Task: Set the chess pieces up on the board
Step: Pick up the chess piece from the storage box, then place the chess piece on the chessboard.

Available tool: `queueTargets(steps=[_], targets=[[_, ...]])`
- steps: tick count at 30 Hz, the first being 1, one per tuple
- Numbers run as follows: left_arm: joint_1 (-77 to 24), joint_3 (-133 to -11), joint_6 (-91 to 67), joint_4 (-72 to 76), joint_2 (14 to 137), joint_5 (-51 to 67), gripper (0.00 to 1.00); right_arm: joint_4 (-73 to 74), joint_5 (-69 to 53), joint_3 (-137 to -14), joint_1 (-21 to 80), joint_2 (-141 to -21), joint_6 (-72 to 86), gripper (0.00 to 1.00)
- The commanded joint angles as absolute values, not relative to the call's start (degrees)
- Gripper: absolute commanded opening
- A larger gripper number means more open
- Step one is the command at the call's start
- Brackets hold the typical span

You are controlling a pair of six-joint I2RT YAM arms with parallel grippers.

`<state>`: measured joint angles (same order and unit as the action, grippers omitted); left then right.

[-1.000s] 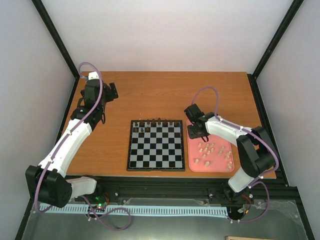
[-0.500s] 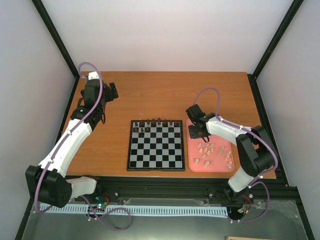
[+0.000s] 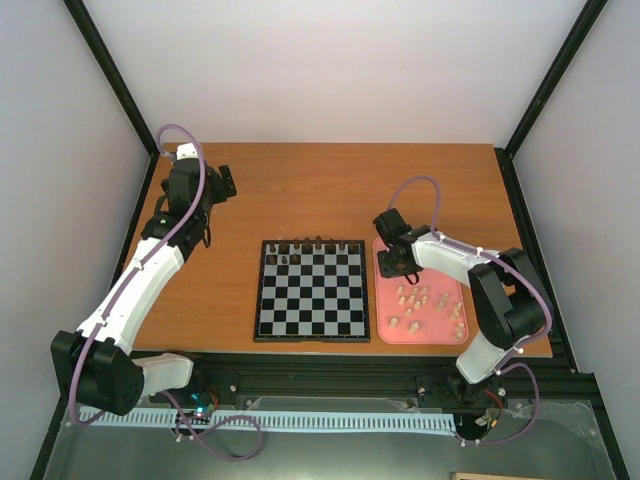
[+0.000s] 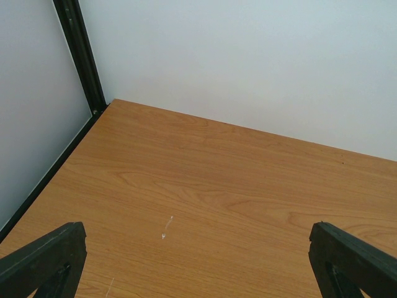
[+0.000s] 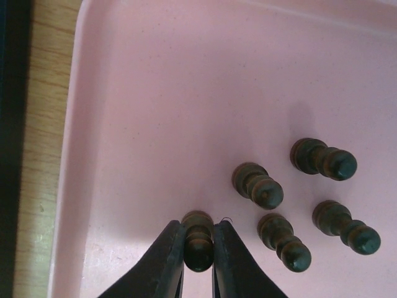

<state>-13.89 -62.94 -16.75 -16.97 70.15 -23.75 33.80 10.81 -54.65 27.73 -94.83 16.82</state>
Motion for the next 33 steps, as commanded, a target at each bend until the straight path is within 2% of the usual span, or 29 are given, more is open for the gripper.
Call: queueTargets(steps=[1,8,14,22,33], targets=[[-14.02,-64.07,-16.7,-16.03,70.39,-23.72,1.0,33.3,11.06,-54.45,27.16,-94.45,17.0,0.12],[-14.06,-64.25,-16.61,-16.07,70.47,-23.69,1.0,35.87,9.61,-56.62,27.84,-90.68,17.61,0.07],[-14.06,-64.34,-16.63,-16.06,70.66,-23.55,1.0,40.52,10.26,-65.21,34.87,-89.63,17.87,0.07],[-14.06,-64.28,-16.68,-16.11,70.62,-23.47,1.0,40.63,7.23,-80.03,44.33,-102.1,16.35,0.07],[-14.06,-64.15,-16.52,-16.04,70.68,-24.07,1.0,42.99,2.66,-94.89,47.47,-116.5,13.48,0.07]])
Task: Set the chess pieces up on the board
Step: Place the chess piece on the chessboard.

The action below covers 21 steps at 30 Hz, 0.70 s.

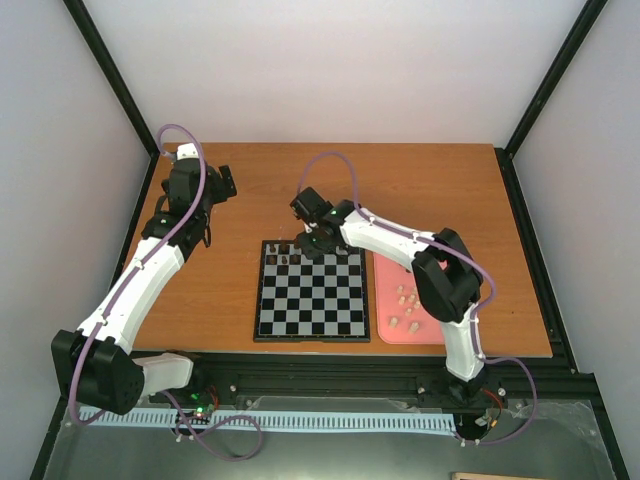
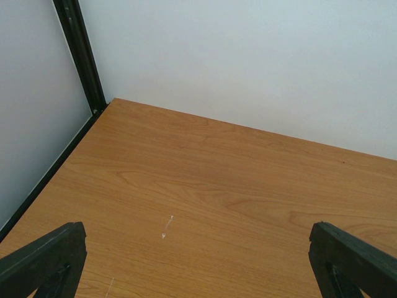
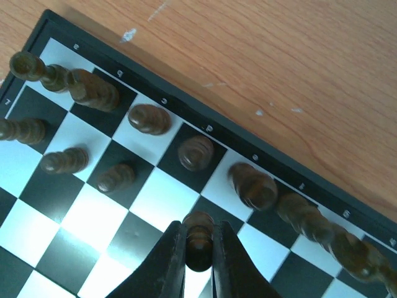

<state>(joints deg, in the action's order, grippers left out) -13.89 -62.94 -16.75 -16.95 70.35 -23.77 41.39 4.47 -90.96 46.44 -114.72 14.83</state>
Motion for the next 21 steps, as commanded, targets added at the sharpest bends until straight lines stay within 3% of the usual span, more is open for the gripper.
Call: queueTargets(steps=[1,21], targets=[[-14.06,-64.18,-16.47,-16.07,70.81,-24.04,1.0,43.27,2.41,-95.47,47.6,-117.19,13.37,0.07],[-14.06,-64.32,-16.43,-16.06,71.19,-24.35,1.0,43.44,-0.12,-97.95,47.9,-123.23,12.32,0.07]])
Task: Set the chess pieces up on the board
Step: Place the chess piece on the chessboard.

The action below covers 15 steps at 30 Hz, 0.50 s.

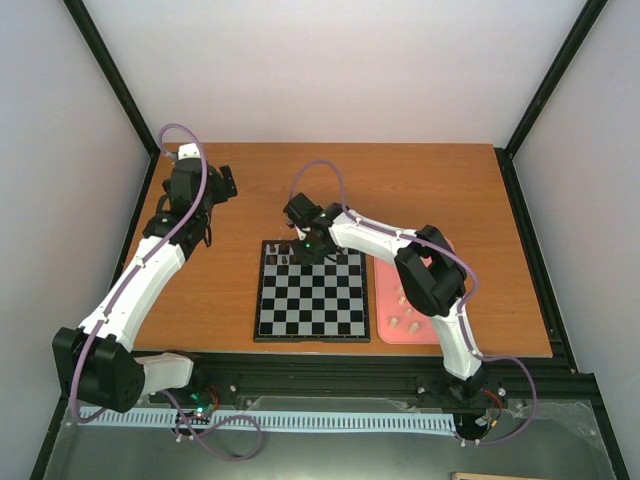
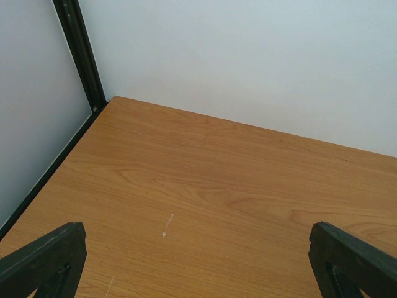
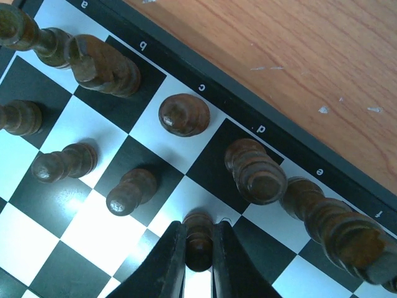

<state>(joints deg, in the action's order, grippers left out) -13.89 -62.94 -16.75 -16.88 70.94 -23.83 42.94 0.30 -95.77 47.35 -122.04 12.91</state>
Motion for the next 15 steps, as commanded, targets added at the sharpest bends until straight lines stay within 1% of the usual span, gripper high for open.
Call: queueTargets(steps=[1,15], targets=[[-14.06,-64.33,-16.37,-16.08,71.12,-24.42,1.0,43.5,-0.05,-98.1,47.9,-123.37,12.31,0.07],[-14.06,-64.42,-16.35,-15.95,71.37,-24.4,1.0,44.08,-0.09,-98.01,47.9,-123.9,12.08,0.07]])
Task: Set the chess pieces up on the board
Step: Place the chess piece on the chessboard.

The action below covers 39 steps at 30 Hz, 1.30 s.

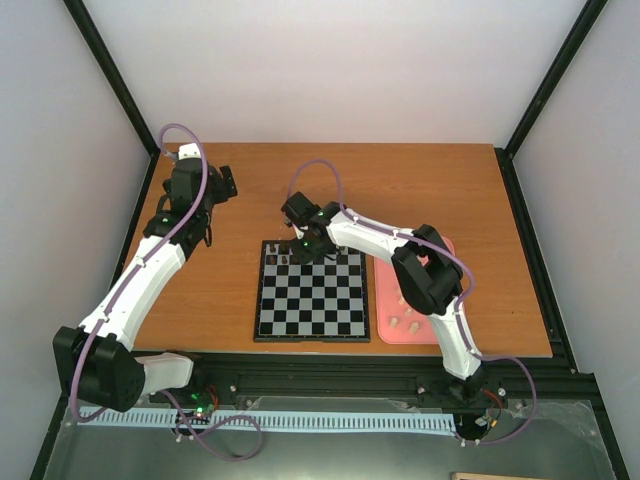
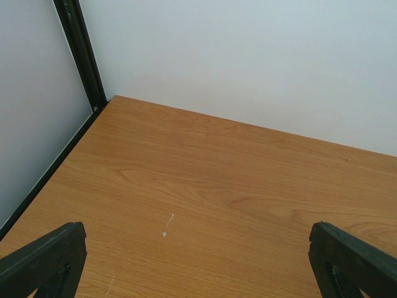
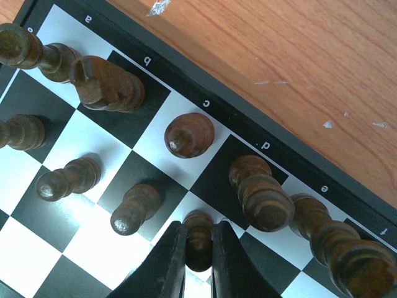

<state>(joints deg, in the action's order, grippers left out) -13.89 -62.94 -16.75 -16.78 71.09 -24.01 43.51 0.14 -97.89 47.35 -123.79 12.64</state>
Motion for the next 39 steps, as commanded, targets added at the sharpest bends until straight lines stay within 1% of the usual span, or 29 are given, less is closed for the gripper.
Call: queueTargets(steps=[1,21,24,30,39], targets=[[-14.06,-64.38,-16.29,-15.97,71.38,-24.4,1.0,44.0,-0.15,-97.86,47.9,-123.78,12.2,0.07],[-14.06,-64.25,-16.5,-15.92,71.14,-24.17,1.0,43.5,-0.4,-95.45,47.99,-122.15,12.57,0.08],[-14.06,-64.25,-16.52,-15.96,71.26,-24.2,1.0,43.59,-0.27,-95.43,47.99,-121.93,12.48,0.1],[-14.06,-64.25,-16.53,-15.9,71.41,-24.14,1.0,43.68,-0.27,-94.89,48.3,-120.89,12.05,0.16],[-14.06,-64.26,-16.48,-15.99,71.21,-24.07,1.0,43.78,1.48,-93.48,49.89,-117.59,12.21,0.21]])
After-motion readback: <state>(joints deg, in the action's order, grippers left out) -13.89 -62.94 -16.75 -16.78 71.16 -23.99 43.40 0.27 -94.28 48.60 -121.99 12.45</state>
